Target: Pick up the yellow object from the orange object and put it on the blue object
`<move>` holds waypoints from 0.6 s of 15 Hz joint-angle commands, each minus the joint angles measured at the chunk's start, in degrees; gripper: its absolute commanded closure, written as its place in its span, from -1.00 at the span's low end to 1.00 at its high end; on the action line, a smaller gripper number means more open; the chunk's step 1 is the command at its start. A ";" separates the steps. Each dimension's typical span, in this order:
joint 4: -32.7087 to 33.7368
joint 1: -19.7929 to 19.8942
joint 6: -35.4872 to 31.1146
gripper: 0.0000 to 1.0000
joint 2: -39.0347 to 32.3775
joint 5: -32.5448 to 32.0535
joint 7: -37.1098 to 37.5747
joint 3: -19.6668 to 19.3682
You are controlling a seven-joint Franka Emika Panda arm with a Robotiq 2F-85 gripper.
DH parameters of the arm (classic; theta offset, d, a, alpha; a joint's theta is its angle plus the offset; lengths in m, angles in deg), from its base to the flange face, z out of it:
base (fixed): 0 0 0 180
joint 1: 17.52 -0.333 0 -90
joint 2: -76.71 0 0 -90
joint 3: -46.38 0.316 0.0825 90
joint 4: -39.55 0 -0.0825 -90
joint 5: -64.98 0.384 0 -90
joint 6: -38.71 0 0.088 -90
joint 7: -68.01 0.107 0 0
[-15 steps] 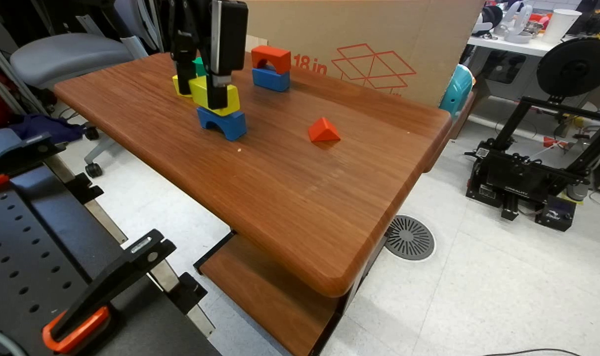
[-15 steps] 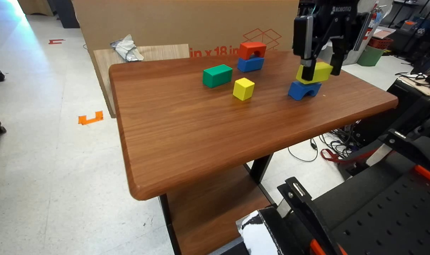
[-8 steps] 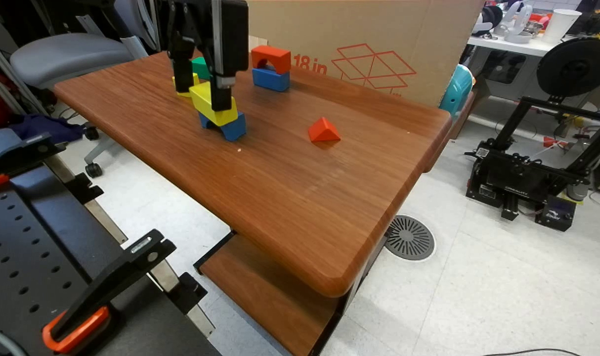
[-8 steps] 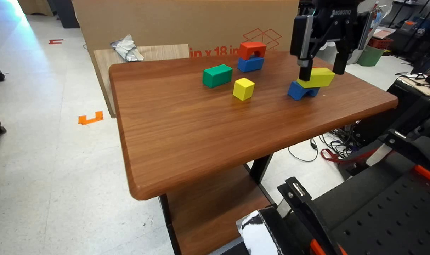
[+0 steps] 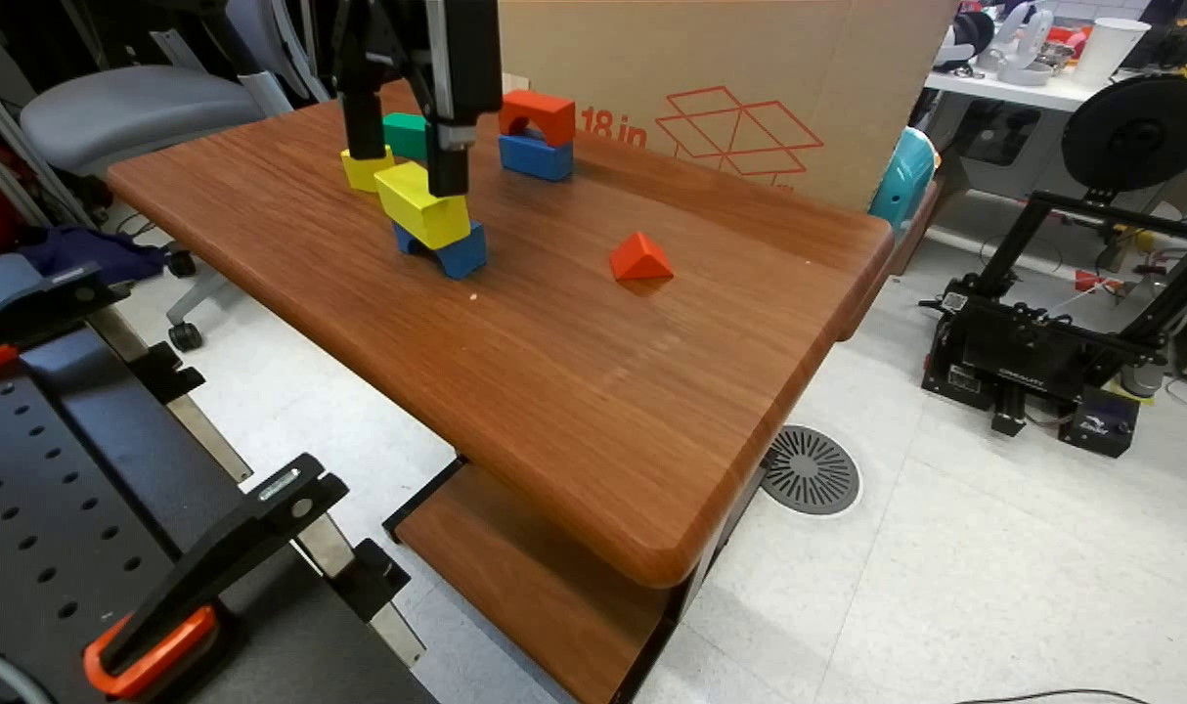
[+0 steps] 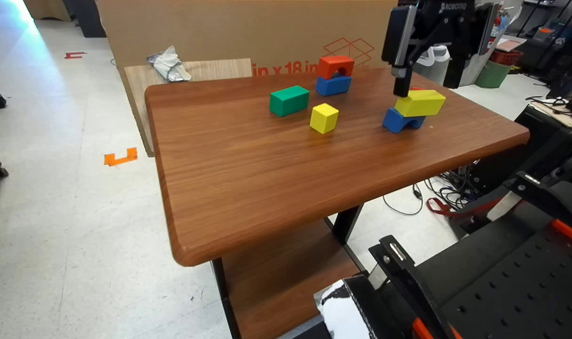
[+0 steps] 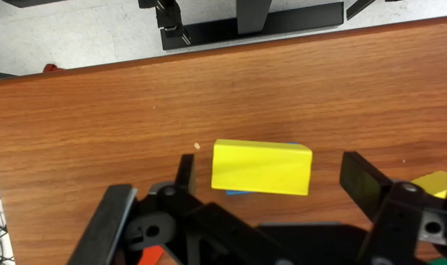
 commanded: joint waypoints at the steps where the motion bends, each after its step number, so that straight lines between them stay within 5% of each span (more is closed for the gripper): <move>1: -3.20 -0.36 -0.47 -1.00 6.32 0.43 0.20 0.45; 7: -4.06 -0.03 -0.01 -1.00 15.55 4.89 1.98 1.66; 9: -2.01 -0.03 0.89 -1.00 13.05 3.58 1.61 1.43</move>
